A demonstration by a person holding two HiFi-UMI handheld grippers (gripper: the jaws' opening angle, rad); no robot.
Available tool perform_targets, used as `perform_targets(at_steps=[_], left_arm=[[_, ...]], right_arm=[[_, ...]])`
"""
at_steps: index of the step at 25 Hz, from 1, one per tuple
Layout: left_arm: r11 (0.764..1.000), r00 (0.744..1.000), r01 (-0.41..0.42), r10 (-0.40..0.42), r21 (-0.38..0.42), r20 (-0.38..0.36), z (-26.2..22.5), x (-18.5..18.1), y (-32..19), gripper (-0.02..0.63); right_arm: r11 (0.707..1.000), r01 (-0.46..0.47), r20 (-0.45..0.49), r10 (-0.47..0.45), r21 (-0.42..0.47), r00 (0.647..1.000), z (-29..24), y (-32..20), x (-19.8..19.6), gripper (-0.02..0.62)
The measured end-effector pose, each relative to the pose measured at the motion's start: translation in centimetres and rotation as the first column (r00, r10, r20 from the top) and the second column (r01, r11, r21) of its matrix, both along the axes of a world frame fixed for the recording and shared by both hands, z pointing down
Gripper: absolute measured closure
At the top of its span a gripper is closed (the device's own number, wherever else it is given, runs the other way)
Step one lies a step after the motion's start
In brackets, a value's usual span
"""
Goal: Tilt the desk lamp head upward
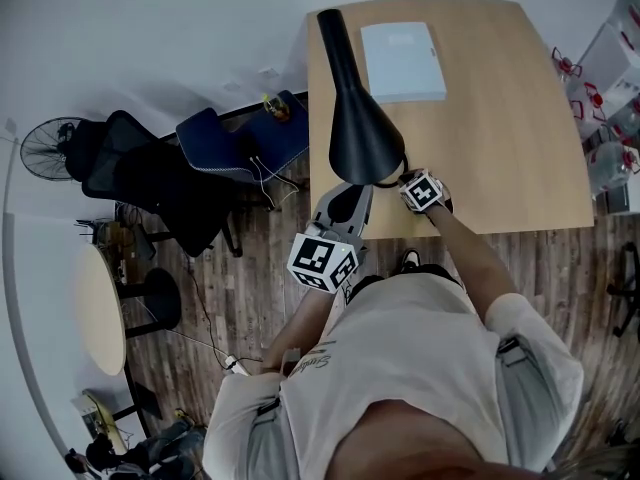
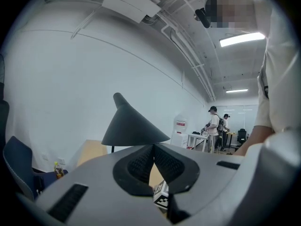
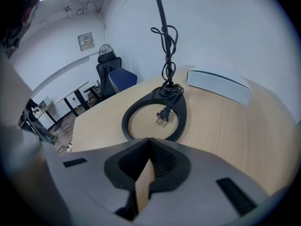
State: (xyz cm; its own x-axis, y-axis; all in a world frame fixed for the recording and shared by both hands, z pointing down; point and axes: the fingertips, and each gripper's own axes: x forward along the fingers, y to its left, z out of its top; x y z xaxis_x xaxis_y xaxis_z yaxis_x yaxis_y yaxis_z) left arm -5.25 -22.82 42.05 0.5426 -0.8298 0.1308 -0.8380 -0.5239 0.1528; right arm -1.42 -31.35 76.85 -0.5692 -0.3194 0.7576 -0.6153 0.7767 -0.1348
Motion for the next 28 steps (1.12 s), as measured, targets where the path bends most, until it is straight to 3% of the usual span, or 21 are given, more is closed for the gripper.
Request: perform_targets(at_steps=[11,16,28], left_arm=[[0.998,1.0,-0.017,0.018,0.059,-0.012,-3.3,0.1,0.7,0.591],[0.996,0.997,-0.041,0.046,0.085,-0.06,-5.7,0.2,1.1,0.591],[0.987,0.994,-0.085,0.093,0.133,-0.056,-9.9,0.9,1.2,0.591]], right_arm=[[1.0,-0.002,-0.02,0.003,0.025,1.0,0.3,0.0,-0.2,0.6],[1.0,-0.01,-0.003,0.01,0.024,1.0,0.3,0.0,-0.6,0.6],[1.0,-0.017,-0.024,0.017,0.026,1.0,0.2,0.1,0.0,0.6]])
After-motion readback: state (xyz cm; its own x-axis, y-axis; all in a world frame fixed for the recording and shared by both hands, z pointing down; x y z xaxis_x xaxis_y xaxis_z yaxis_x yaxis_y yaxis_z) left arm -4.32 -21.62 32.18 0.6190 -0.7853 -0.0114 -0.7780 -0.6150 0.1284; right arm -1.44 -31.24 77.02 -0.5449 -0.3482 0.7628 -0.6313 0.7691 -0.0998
